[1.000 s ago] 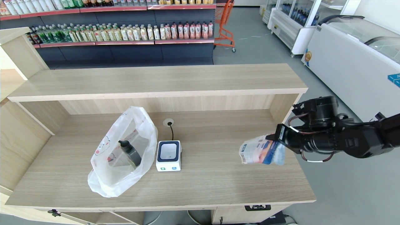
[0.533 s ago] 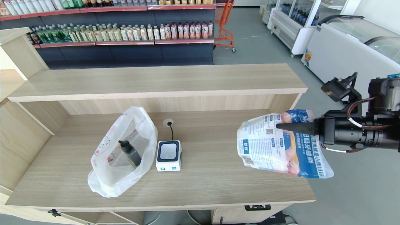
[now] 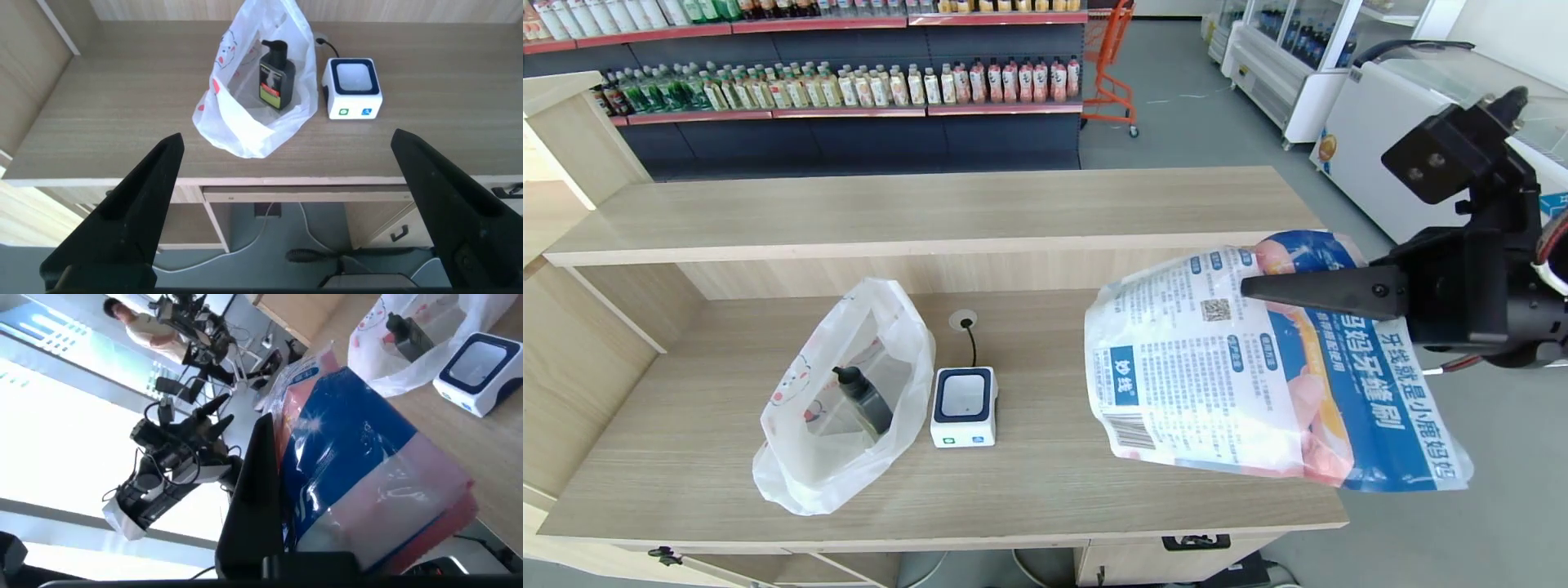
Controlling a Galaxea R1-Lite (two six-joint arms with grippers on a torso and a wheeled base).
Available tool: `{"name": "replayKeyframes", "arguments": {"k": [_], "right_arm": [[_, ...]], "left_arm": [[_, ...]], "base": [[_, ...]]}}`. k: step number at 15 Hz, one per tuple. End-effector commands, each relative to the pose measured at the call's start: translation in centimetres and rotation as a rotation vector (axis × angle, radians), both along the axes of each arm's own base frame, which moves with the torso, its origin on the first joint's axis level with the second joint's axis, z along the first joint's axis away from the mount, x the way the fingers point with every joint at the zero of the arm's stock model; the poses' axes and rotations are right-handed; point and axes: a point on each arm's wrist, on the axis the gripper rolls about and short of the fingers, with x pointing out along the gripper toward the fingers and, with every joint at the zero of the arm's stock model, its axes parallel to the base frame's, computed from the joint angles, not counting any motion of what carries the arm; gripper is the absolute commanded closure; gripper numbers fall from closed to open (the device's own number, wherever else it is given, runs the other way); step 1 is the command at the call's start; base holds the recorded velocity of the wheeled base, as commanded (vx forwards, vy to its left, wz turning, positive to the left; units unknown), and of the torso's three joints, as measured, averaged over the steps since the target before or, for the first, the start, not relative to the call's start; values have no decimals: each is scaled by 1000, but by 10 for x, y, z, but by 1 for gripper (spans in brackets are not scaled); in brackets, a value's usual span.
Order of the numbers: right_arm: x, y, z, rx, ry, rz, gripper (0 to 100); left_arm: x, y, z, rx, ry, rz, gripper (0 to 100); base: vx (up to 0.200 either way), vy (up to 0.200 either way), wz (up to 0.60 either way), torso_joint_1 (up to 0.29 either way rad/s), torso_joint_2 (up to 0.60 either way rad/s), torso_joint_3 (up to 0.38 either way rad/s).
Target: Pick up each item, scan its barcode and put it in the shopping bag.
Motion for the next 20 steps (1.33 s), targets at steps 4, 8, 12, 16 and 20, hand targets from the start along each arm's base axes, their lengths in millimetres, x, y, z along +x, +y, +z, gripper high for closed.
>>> {"name": "replayKeyframes", "arguments": {"k": [4,8,12,16,20], "right_arm": [[-19,3,-3,-1,-3,42,100],[-27,4,-9,-9,19,59,100],[-36,2,-17,-51,118,68,100],[-33,-2,-16,-51,127,45,100],[-33,-4,-17,-49,142,33,100]], "left_arm": [[0,0,0,-1,-1,0,0],[0,0,0,-1,-1,0,0],[0,0,0,-1,-1,0,0],[0,0,0,-1,-1,0,0],[0,0,0,-1,-1,0,0]], "base": [[0,0,0,0,0,0],[0,0,0,0,0,0],[0,0,0,0,0,0],[0,0,0,0,0,0],[0,0,0,0,0,0]]}}
